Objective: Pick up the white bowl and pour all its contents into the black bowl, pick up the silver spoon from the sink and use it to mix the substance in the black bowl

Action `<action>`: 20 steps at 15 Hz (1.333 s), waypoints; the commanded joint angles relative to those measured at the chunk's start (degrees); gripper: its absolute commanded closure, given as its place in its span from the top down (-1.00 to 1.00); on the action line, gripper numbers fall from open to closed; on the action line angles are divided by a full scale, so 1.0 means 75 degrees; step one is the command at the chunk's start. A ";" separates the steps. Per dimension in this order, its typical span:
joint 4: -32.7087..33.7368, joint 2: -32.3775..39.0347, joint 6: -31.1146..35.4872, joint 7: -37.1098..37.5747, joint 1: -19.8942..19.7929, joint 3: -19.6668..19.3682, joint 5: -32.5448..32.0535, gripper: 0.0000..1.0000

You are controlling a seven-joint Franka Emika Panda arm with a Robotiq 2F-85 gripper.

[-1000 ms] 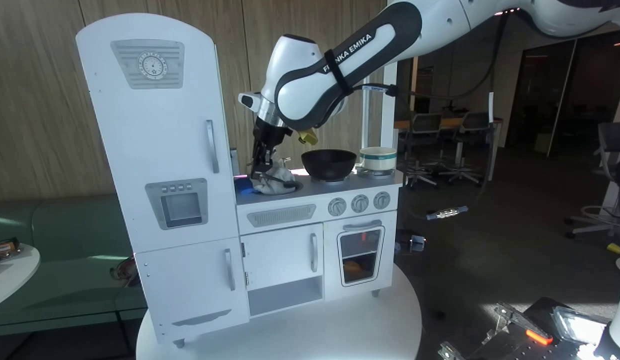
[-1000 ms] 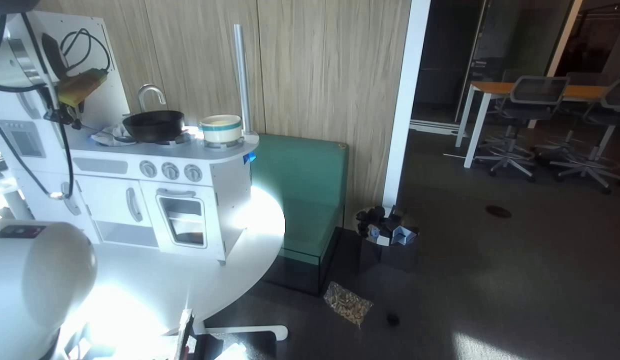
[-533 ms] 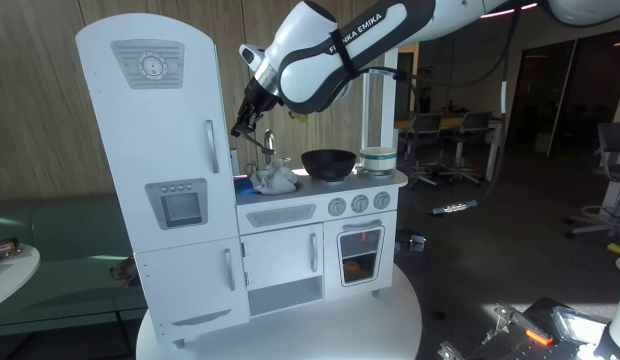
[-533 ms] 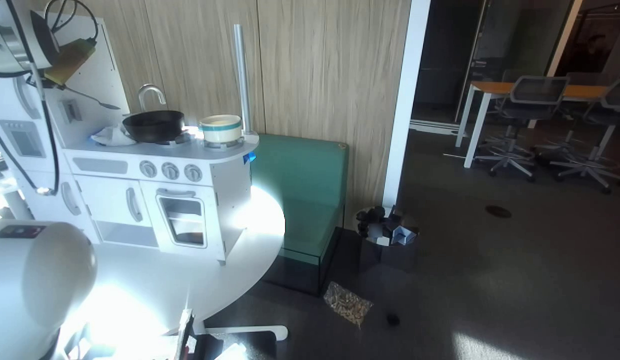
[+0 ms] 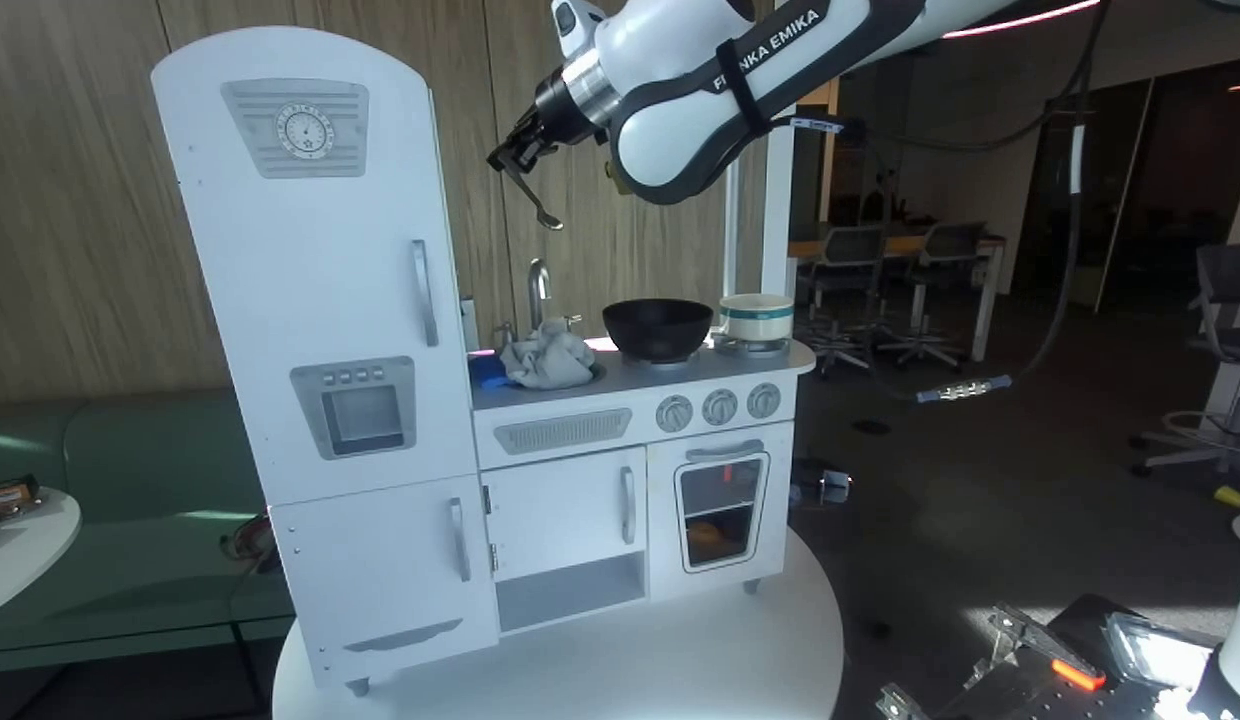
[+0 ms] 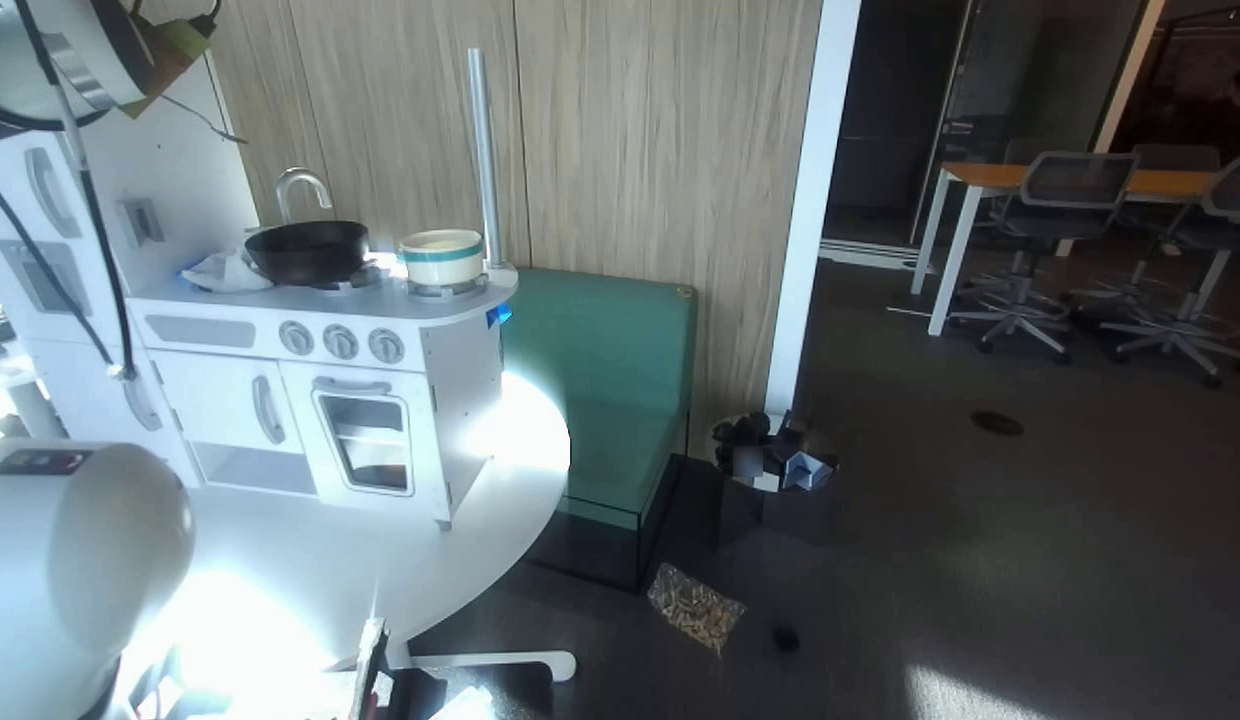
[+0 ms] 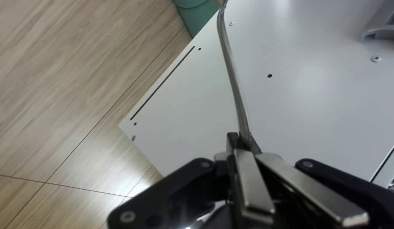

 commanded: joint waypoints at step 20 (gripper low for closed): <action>-0.3996 -0.2041 0.2764 0.2657 -0.0584 -0.0685 0.0574 -0.94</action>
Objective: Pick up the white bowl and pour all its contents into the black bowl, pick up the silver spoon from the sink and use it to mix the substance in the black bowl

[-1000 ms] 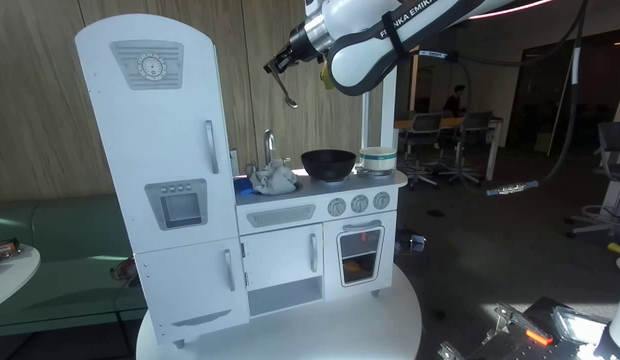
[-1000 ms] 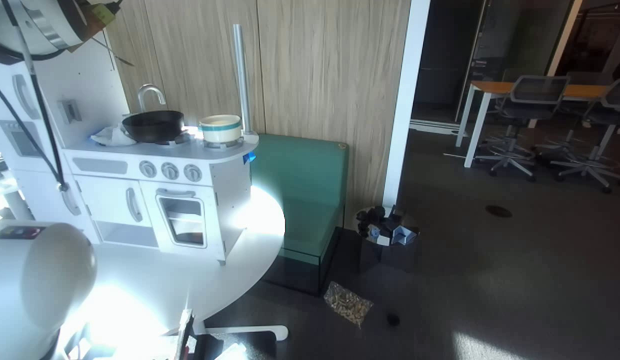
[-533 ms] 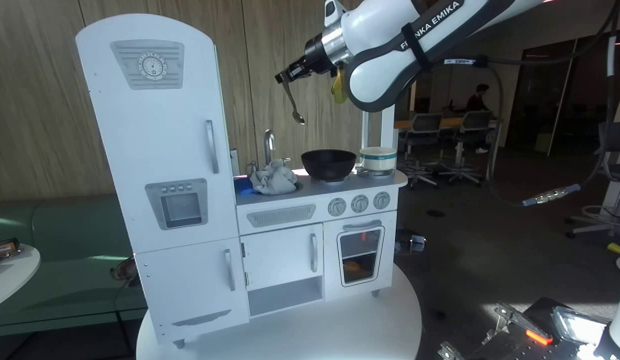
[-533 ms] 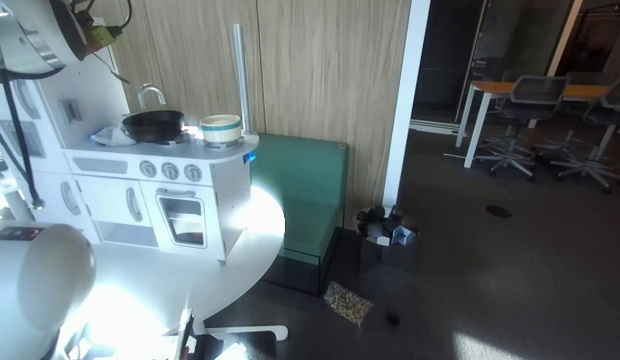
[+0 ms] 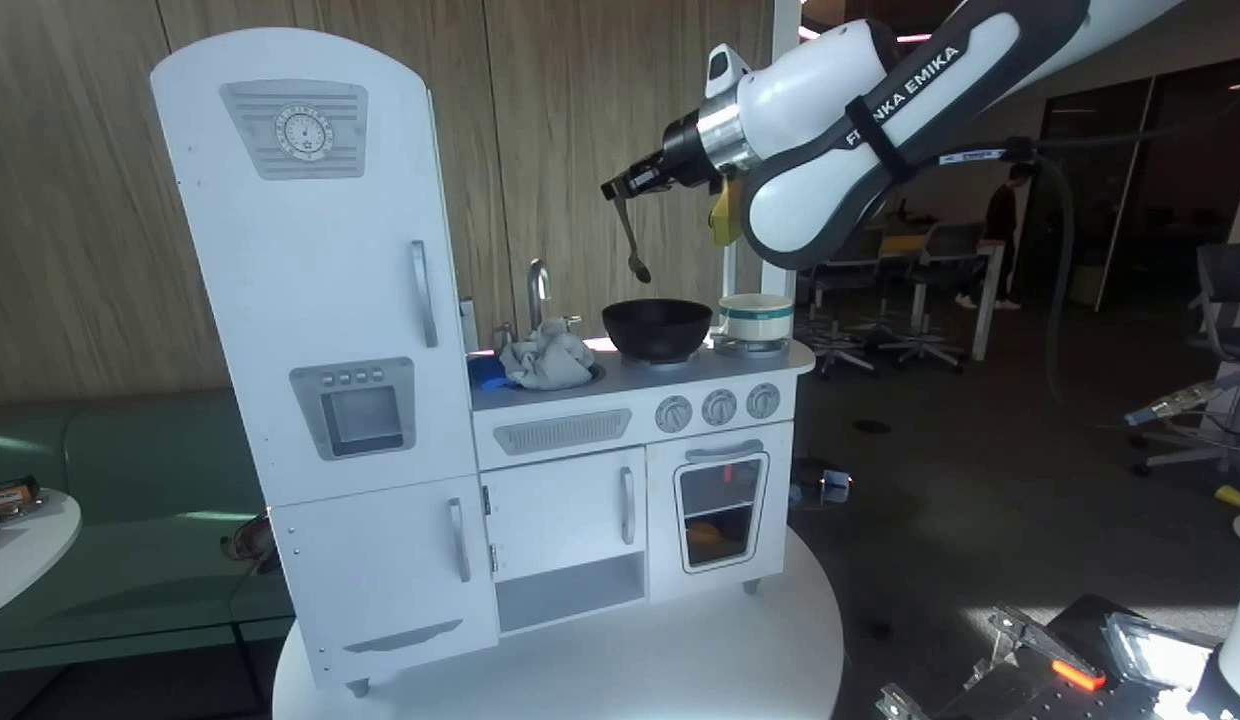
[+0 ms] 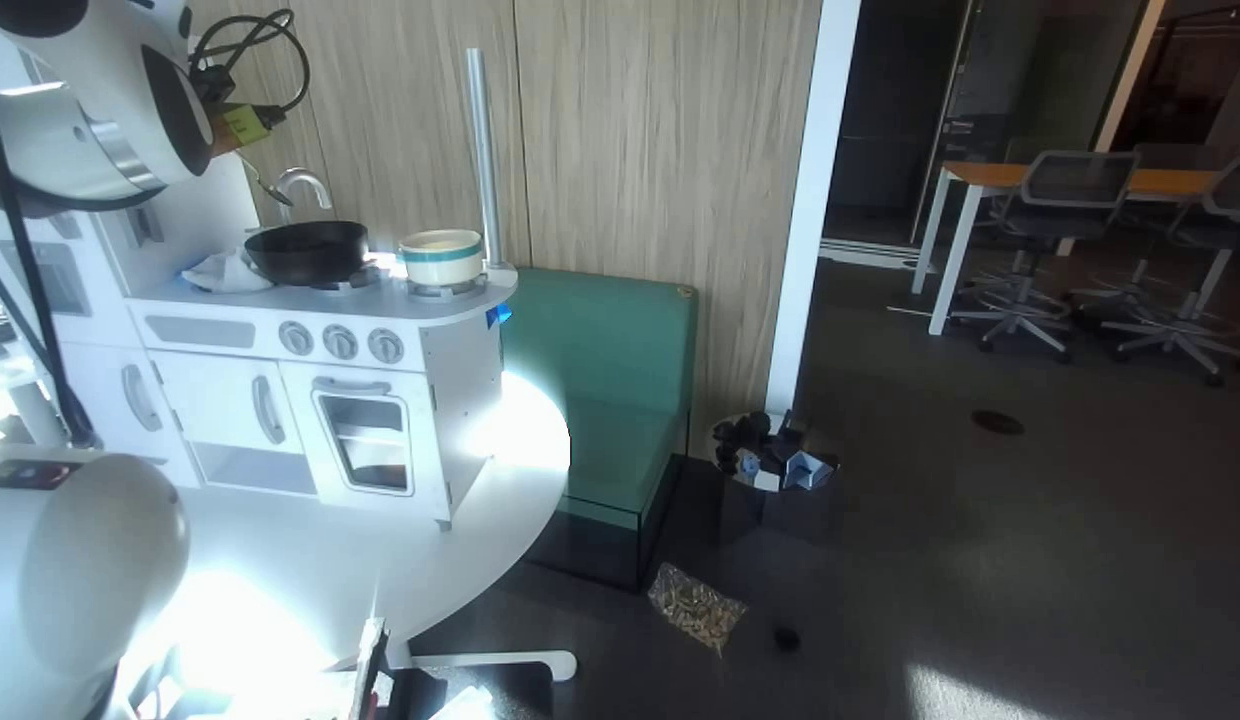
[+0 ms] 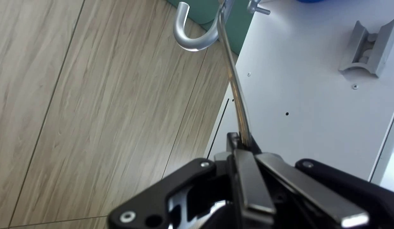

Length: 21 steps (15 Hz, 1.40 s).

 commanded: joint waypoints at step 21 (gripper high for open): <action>-0.2712 -0.0642 0.2166 -0.1981 -0.0706 -0.0151 -0.0437 -0.94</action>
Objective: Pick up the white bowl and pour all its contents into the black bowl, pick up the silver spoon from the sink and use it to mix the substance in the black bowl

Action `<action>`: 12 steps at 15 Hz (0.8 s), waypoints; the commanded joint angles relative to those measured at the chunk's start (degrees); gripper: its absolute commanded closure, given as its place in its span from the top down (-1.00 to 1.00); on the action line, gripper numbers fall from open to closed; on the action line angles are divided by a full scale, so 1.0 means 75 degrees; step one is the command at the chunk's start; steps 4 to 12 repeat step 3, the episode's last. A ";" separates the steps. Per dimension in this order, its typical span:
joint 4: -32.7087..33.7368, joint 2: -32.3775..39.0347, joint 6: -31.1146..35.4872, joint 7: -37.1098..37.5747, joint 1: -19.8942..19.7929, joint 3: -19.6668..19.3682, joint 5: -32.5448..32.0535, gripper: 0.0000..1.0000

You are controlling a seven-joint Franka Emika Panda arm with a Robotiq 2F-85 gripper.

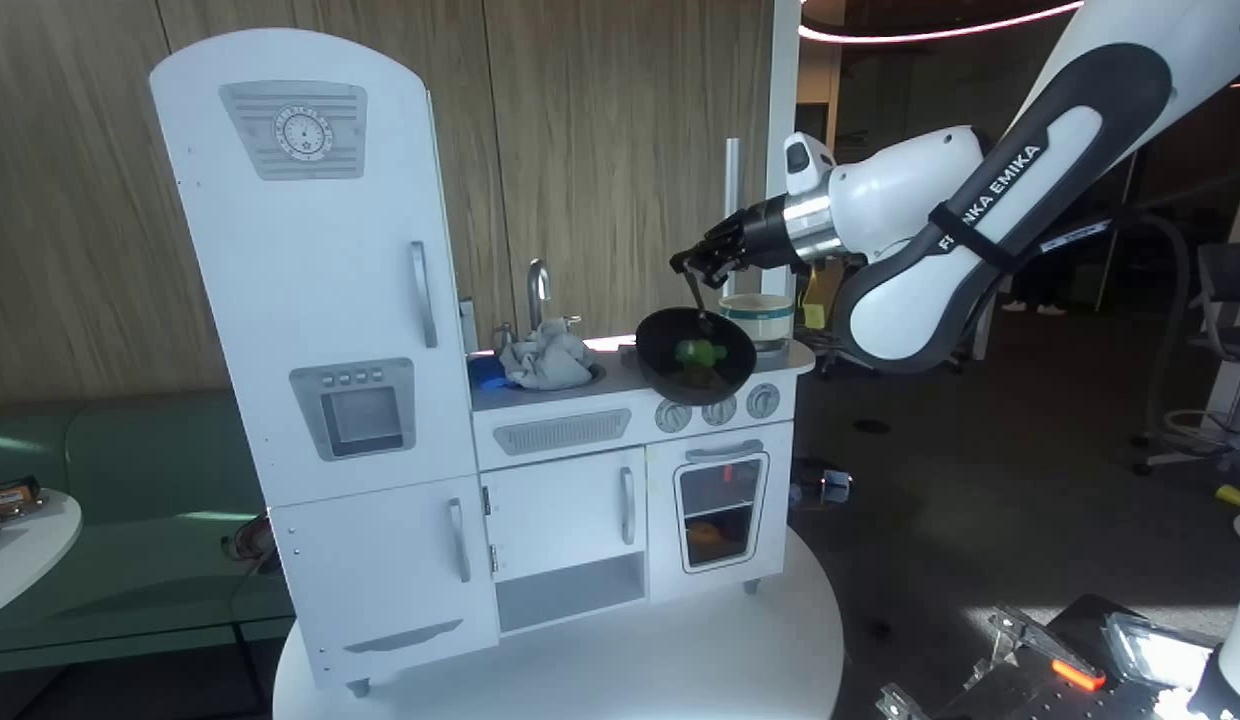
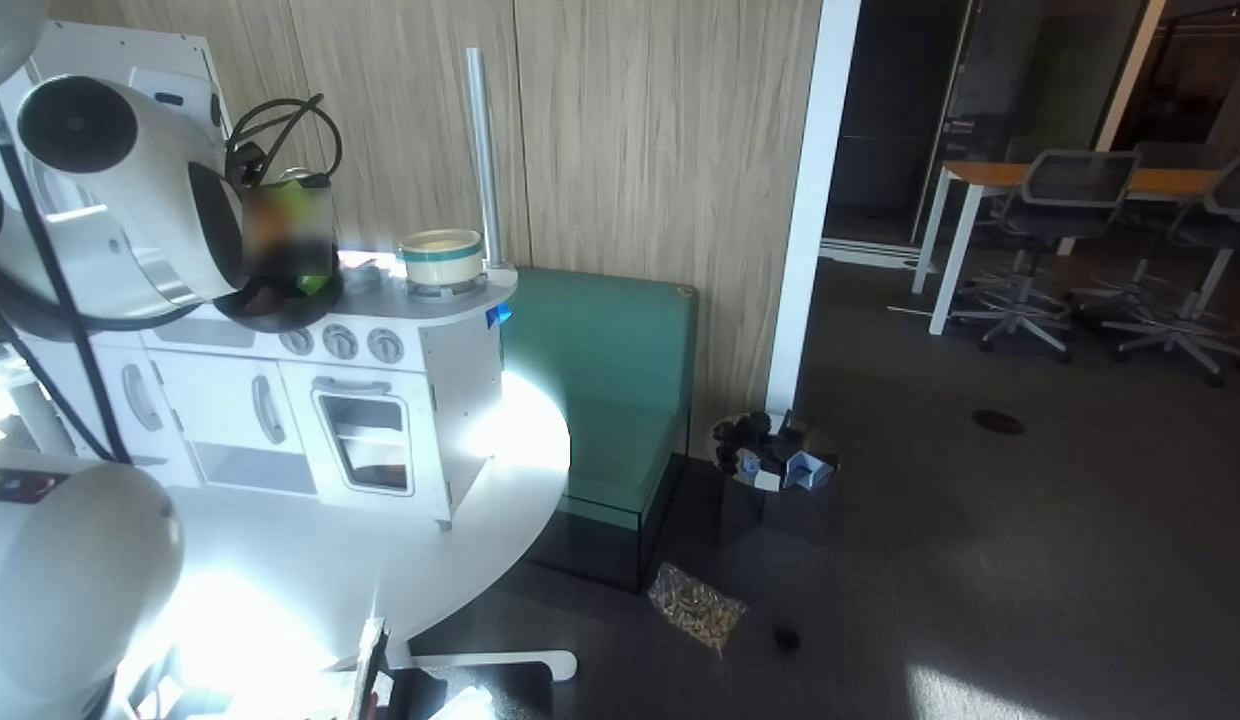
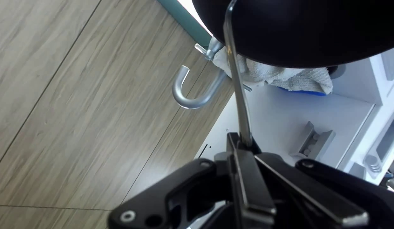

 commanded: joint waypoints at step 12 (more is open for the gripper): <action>-0.0238 -0.0196 -0.0100 -0.0202 -0.0139 0.0226 0.0031 -0.94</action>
